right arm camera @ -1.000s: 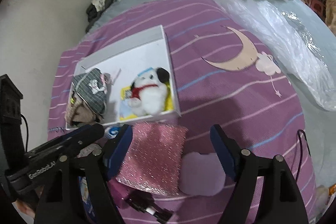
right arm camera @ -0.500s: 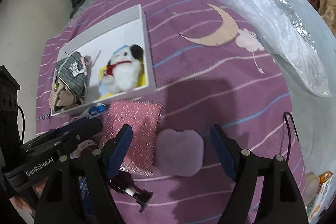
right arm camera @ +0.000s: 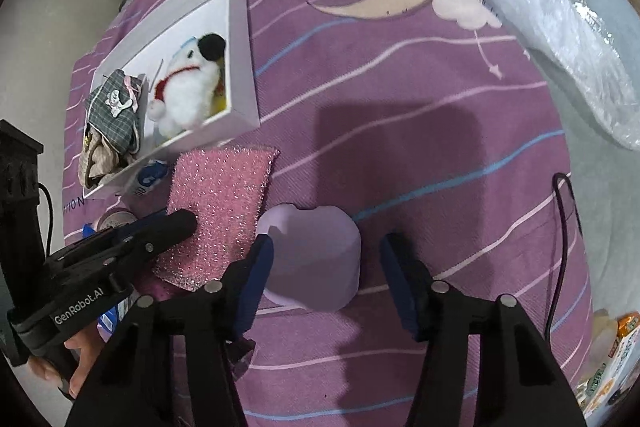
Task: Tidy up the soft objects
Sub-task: 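Grasp the pink glittery sponge with the left tool while the right tool grasps the lavender pad, then carry the pink sponge and lavender pad over the white box with both tools, then open the left tool on the sponge in the box while the right tool releases the lavender pad, then withdraw both tools toward the blue packets and purple bottle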
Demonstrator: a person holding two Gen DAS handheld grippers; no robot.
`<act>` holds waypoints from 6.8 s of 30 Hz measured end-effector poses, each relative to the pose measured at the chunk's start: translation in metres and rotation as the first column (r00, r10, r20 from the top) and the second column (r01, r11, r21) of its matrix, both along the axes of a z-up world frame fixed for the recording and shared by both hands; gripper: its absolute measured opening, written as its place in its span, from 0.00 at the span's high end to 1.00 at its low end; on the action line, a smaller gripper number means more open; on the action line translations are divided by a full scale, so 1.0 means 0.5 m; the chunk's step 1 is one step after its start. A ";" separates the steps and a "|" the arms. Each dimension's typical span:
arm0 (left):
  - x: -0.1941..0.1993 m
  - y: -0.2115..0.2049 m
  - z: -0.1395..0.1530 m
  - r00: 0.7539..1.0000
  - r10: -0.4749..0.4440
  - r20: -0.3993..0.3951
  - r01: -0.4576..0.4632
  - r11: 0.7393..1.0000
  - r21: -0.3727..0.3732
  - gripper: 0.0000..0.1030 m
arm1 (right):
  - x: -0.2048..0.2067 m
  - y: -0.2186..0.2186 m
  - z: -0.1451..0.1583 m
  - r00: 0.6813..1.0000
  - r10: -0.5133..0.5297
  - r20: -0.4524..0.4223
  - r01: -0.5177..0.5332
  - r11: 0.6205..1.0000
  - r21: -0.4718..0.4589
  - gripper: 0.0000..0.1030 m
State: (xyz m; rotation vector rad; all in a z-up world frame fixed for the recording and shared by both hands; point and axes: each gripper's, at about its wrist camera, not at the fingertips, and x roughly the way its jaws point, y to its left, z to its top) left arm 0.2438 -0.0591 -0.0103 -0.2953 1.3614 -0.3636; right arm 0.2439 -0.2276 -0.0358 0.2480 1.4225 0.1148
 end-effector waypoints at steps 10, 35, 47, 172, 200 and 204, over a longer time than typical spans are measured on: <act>-0.011 0.024 0.041 0.995 0.031 0.094 -0.028 0.999 -0.036 0.88 | 0.008 0.004 -0.005 0.999 0.013 0.045 -0.017 0.996 0.086 0.76; -0.052 0.179 0.136 0.895 0.283 0.346 -0.251 0.959 -0.135 0.88 | 0.021 0.069 0.105 0.950 -0.009 0.312 -0.110 0.926 0.361 0.87; -0.055 0.220 0.122 0.849 0.335 0.407 -0.330 0.940 -0.086 0.88 | 0.045 0.111 0.084 0.951 -0.029 0.309 -0.099 0.915 0.391 0.87; -0.026 0.217 0.071 0.812 0.261 0.521 -0.425 0.877 0.223 0.25 | 0.040 0.239 0.103 0.863 0.095 0.497 -0.152 0.985 0.077 0.54; -0.052 0.197 0.108 0.876 0.261 0.406 -0.354 0.919 0.174 0.25 | 0.018 0.219 0.109 0.927 0.108 0.358 -0.134 0.990 0.049 0.47; -0.070 0.204 0.140 0.871 0.281 0.403 -0.365 0.920 0.146 0.25 | 0.001 0.217 0.130 0.922 0.110 0.370 -0.141 0.988 0.057 0.47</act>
